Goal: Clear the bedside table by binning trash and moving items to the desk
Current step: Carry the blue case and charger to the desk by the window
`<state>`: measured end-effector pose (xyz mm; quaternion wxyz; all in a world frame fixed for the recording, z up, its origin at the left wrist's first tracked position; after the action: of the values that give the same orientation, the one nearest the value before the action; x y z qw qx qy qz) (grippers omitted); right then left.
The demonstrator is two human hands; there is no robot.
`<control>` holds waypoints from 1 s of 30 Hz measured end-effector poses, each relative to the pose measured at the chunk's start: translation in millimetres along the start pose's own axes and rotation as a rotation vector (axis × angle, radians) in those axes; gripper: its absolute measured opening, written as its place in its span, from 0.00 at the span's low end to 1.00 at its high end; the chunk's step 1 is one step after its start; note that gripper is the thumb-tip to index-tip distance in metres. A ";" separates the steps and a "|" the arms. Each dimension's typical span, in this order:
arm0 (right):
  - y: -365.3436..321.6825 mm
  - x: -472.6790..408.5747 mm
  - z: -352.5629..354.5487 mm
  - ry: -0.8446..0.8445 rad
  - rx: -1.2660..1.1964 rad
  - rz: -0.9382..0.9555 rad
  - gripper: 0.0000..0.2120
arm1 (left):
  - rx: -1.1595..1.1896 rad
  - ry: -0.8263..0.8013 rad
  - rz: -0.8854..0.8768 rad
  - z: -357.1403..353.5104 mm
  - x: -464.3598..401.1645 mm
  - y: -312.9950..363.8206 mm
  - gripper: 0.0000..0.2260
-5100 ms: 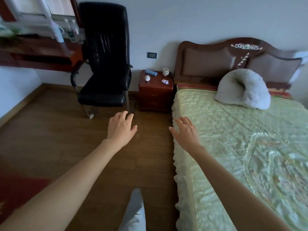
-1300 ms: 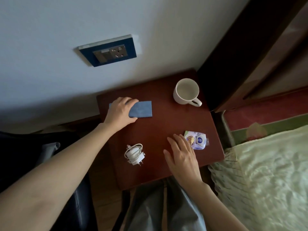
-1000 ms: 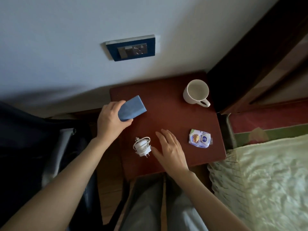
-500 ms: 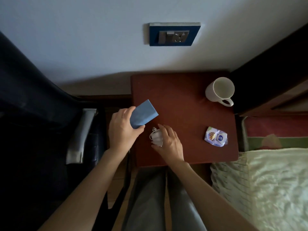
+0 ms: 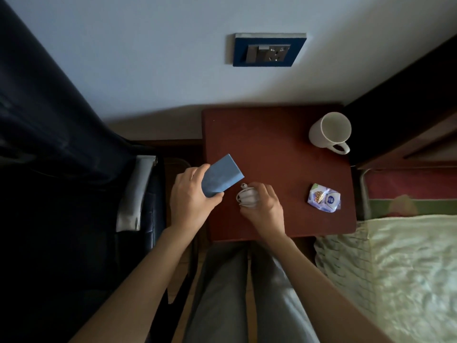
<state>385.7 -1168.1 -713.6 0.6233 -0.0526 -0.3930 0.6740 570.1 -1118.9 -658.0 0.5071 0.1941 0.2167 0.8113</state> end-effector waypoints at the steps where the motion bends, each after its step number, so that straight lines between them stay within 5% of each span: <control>1: -0.4 4.5 11.1 0.011 -0.016 -0.007 0.27 | 0.001 -0.005 -0.008 4.4 0.9 4.7 0.31; 18: 3.9 224.7 237.6 0.478 -0.366 -0.240 0.25 | -0.046 -0.192 -0.424 89.6 64.2 179.3 0.31; 30: 93.6 493.2 237.9 0.962 -0.647 -0.500 0.26 | 0.033 -0.359 -0.785 81.9 225.4 280.6 0.32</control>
<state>70.3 -835.7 -399.6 0.8215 -0.4421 -0.2532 0.2561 314.2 -1011.7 -414.6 0.8037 0.2433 0.1951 0.5067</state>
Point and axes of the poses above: each hand's wrist, its own x-axis away from the middle knuckle, its own z-axis out of the back of the hand, y = z × x, the point moved 5 cm from there along -x, towards the middle knuckle, and after that the axes turned 4 degrees about -z, right-handed, at the moved point
